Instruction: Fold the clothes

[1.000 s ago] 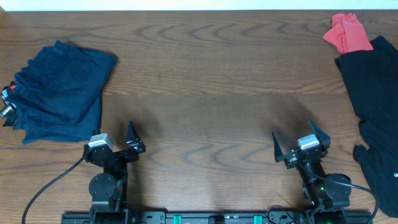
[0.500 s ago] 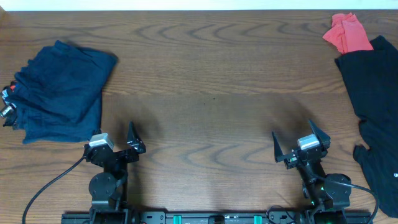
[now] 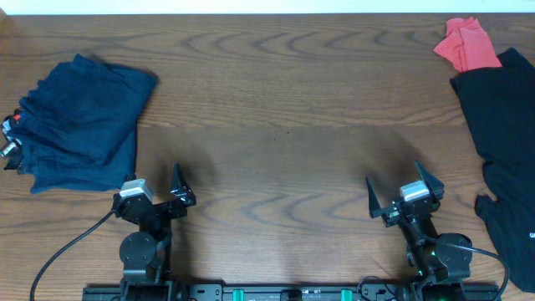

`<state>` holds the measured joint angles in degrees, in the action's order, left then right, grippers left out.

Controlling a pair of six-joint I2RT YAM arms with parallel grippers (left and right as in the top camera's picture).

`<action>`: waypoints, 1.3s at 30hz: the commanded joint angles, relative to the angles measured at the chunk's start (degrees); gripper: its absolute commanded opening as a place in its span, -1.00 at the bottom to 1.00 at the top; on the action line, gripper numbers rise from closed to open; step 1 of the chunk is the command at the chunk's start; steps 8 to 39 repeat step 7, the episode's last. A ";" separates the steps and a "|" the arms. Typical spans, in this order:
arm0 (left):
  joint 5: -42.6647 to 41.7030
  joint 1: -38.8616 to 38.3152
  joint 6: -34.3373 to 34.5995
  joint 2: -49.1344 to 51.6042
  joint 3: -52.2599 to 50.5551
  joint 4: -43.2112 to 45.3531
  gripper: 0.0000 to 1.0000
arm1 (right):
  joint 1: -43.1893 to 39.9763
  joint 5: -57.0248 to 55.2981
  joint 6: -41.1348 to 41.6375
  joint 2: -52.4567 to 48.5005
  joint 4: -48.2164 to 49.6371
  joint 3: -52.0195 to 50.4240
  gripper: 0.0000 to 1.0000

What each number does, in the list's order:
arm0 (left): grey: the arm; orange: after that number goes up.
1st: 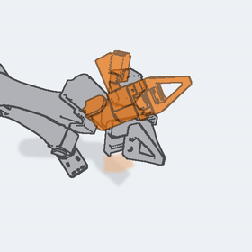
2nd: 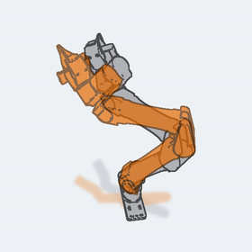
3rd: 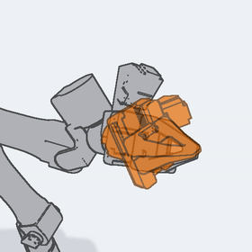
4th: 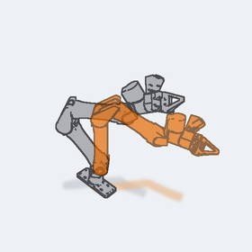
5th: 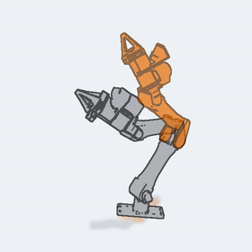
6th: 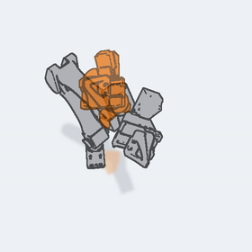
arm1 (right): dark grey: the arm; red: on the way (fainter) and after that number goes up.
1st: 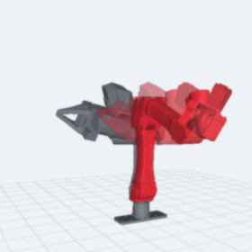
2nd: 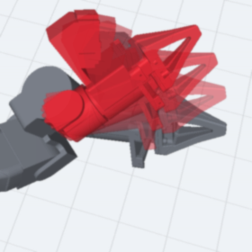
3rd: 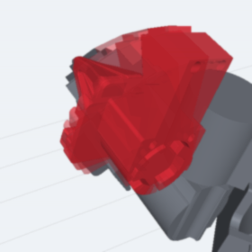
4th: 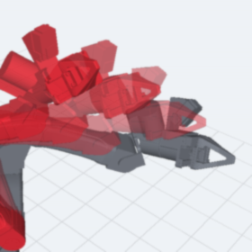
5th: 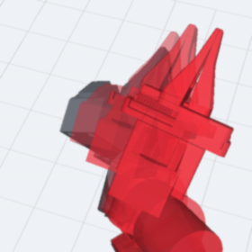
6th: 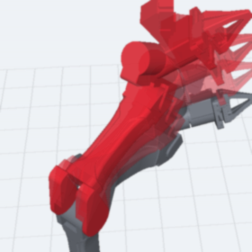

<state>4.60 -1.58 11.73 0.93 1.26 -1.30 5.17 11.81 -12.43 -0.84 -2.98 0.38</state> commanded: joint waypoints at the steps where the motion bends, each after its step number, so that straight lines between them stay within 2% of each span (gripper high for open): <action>1: 0.31 0.28 -0.98 0.09 -0.98 -2.49 0.96 | 0.48 0.24 -0.50 0.42 -0.22 -0.07 0.98; 39: 0.31 0.28 -0.98 0.09 -0.96 -2.49 0.96 | 0.48 0.24 -0.48 0.39 -0.22 -0.07 0.99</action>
